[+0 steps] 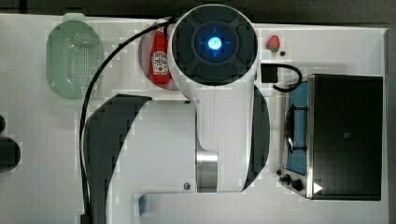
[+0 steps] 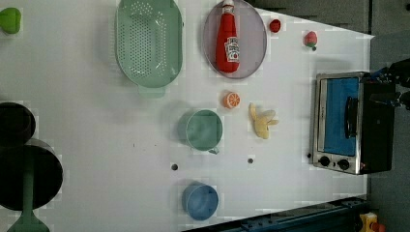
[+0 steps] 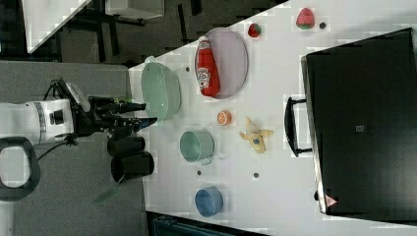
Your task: Pick Banana and place it in mug.
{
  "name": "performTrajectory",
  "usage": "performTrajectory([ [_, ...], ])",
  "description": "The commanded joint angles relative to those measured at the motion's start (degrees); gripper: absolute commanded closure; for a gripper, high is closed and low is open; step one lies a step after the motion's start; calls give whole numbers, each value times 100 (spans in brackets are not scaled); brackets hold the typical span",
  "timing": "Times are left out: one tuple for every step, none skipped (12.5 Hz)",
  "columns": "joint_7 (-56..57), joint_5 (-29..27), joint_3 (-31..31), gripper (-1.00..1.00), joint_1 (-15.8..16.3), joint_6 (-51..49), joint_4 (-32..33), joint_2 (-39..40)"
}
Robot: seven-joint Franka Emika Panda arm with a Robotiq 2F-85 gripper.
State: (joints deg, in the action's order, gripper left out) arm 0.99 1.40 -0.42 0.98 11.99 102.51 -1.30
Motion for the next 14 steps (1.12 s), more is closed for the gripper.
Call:
performTrajectory([
  [362, -65, -236, -54, -310, -912, 904, -1582],
  [362, -65, -236, -76, -310, -913, 917, -1580],
  [362, -64, -234, -97, -309, -913, 962, -1579],
  [362, -65, -238, -100, -310, -907, 1062, -1574],
  [363, -65, -238, -100, -309, -844, 1206, -1556],
  [362, -65, -236, -100, -309, -723, 1385, -1518],
  [363, -65, -234, -100, -308, -506, 1590, -1465],
  [375, -65, -233, -100, -308, -246, 1811, -1396],
  [444, -64, -230, -100, -307, 90, 2059, -1307],
  [610, -64, -231, -100, -307, 420, 2306, -1203],
  [857, -64, -232, -100, -307, 784, 2545, -1082],
  [1164, -64, -232, -100, -308, 1179, 2766, -951],
  [1522, -64, -235, -100, -309, 1559, 2968, -802],
  [1895, -64, -240, -100, -310, 1950, 3152, -634],
])
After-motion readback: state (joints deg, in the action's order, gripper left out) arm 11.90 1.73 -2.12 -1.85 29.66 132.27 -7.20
